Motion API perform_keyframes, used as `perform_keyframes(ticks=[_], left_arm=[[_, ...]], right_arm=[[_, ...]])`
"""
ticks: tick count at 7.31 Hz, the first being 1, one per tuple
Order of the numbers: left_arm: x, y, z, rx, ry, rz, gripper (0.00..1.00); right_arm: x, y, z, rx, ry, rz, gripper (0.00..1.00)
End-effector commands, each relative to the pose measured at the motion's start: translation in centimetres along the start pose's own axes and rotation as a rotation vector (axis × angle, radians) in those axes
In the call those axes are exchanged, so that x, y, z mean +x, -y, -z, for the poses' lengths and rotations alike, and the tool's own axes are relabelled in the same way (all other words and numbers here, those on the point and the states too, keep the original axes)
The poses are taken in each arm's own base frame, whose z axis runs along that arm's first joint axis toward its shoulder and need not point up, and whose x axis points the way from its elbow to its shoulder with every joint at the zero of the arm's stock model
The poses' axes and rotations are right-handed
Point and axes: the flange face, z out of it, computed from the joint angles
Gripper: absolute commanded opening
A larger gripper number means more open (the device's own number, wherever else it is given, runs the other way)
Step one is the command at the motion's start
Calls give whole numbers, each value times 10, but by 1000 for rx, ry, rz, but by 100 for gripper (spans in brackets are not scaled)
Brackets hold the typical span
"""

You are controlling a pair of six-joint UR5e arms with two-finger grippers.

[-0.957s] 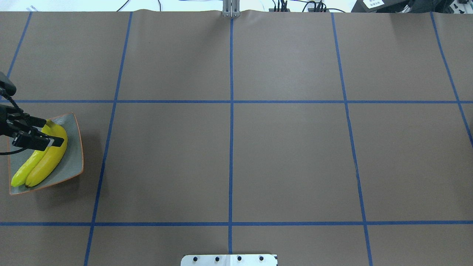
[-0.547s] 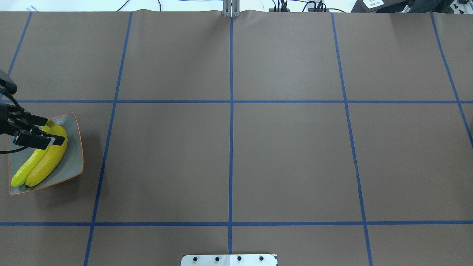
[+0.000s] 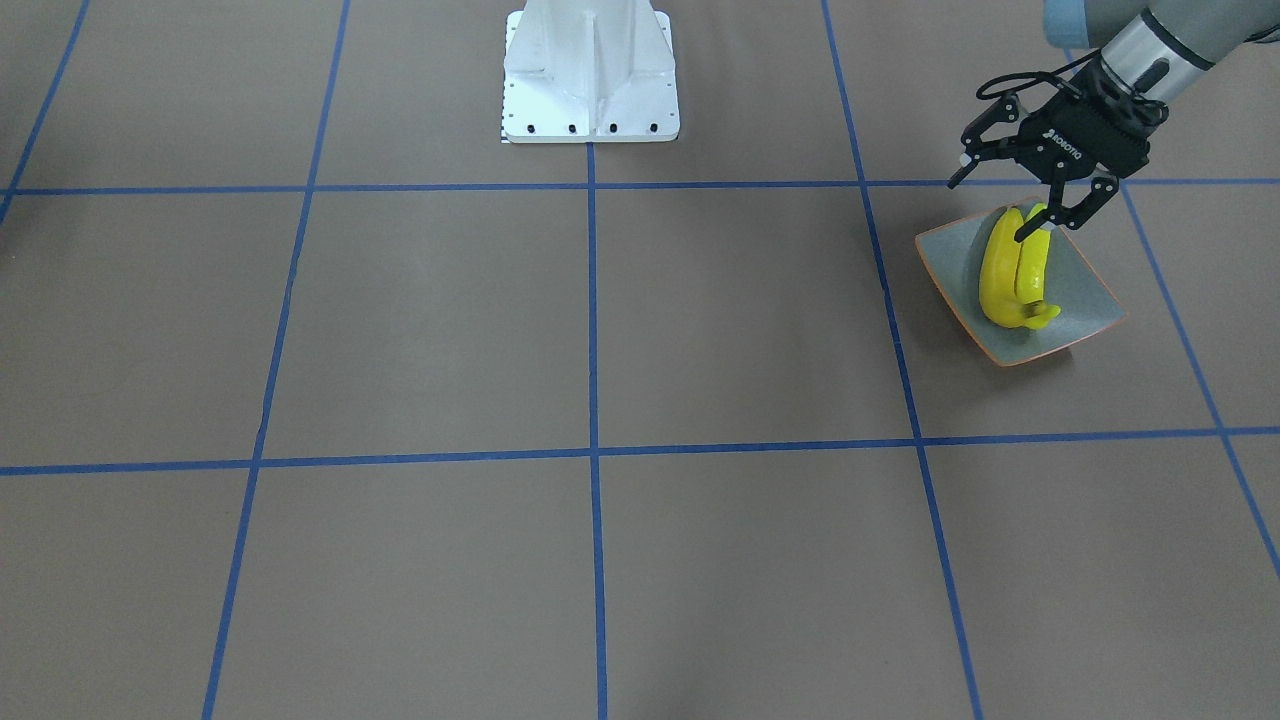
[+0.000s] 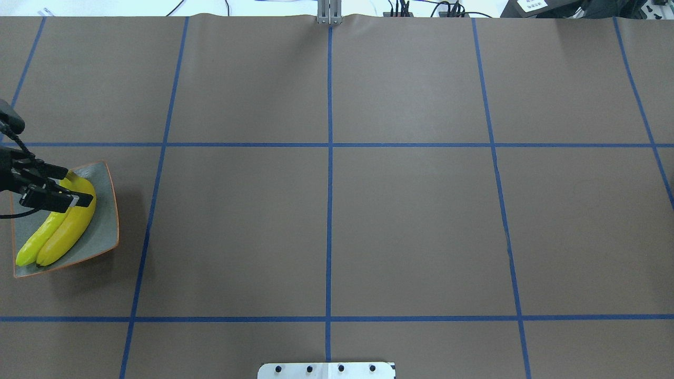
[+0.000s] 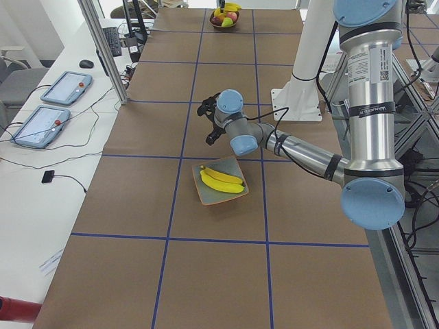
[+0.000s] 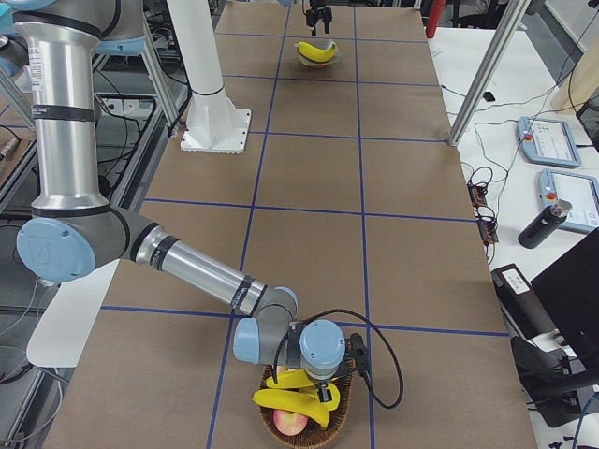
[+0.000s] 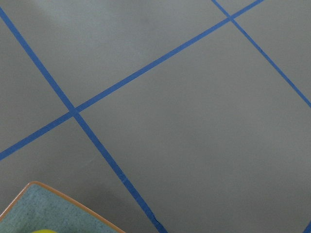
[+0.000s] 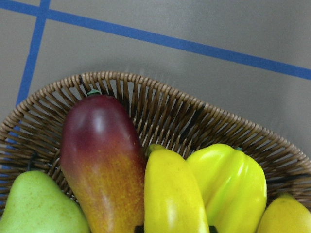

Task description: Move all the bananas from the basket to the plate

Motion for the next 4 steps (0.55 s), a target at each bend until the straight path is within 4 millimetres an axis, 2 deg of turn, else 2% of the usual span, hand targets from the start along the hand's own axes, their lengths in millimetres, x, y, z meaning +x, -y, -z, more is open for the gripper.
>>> perform_keyframes(ticks=[1, 3, 4], left_arm=[[-1, -1, -1, -5, -1, 3, 100], [-1, 0, -1, -4, -3, 4, 100], [3, 9, -2, 8, -6, 2, 100]], right_arm=[[-28, 31, 34, 28, 4, 18, 0], [-67, 65, 83, 40, 12, -15, 0], [-89, 79, 107, 79, 13, -106, 0]])
